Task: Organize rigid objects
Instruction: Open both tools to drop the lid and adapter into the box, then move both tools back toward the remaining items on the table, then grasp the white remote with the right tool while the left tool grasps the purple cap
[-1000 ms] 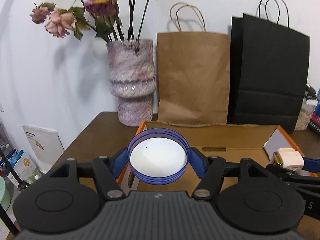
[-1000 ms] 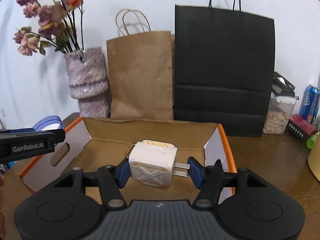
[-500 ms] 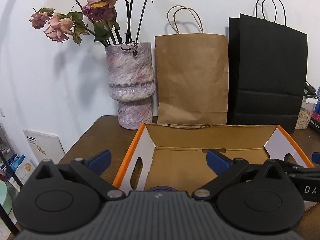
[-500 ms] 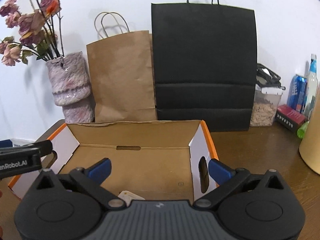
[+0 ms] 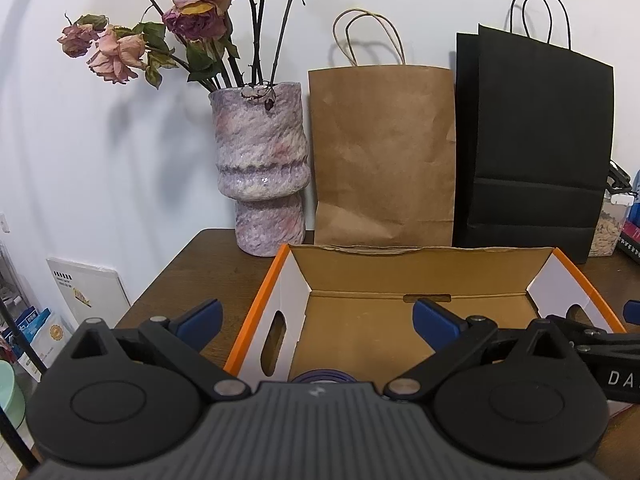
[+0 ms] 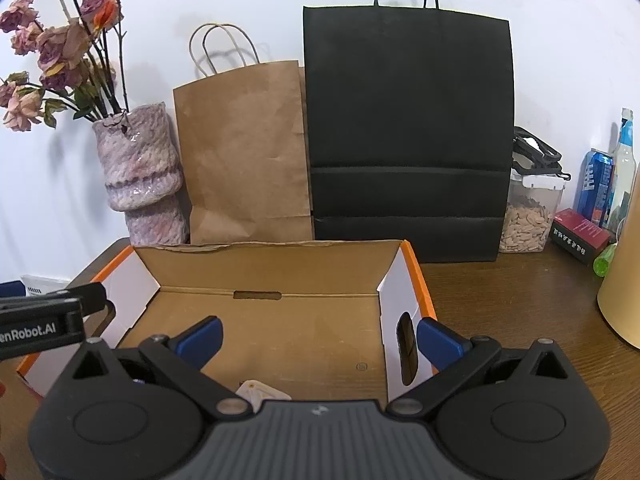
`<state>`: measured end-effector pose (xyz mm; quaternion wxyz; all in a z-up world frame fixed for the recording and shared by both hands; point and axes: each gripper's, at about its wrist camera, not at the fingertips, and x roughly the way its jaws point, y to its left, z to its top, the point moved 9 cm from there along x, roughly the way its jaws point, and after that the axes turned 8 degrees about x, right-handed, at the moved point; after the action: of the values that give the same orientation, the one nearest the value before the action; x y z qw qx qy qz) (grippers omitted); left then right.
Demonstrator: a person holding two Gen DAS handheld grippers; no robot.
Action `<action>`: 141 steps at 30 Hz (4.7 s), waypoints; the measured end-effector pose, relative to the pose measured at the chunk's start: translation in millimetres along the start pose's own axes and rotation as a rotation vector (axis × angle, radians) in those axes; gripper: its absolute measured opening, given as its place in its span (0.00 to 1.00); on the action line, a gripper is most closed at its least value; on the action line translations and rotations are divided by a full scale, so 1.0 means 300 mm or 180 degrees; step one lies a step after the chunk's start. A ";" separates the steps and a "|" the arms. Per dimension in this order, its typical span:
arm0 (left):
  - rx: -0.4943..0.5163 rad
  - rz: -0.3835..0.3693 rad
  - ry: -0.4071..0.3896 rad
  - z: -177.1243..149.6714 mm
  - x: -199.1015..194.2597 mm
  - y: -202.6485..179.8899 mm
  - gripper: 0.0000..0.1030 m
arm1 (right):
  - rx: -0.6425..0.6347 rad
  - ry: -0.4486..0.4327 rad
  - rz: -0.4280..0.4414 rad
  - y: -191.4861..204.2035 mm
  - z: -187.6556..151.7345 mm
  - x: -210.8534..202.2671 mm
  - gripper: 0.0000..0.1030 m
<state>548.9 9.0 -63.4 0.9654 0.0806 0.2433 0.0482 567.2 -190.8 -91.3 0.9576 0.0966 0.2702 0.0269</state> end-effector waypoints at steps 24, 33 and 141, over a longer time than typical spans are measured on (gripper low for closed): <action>-0.0077 -0.0112 -0.0172 -0.039 -0.256 0.037 1.00 | -0.0053 -0.0276 0.0167 0.010 -0.025 -0.252 1.00; -0.0048 -0.0186 -0.0216 -0.102 -0.432 0.014 1.00 | -0.0158 -0.0415 0.0252 -0.006 -0.087 -0.429 1.00; -0.0028 -0.0123 0.0618 -0.678 -0.707 -0.109 1.00 | -0.0836 0.0328 0.0651 -0.408 -0.609 -0.730 0.44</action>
<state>267.4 -24.3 -147.8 0.9384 0.0666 0.3370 0.0382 284.9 -302.2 -156.0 0.9391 -0.0038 0.3018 0.1641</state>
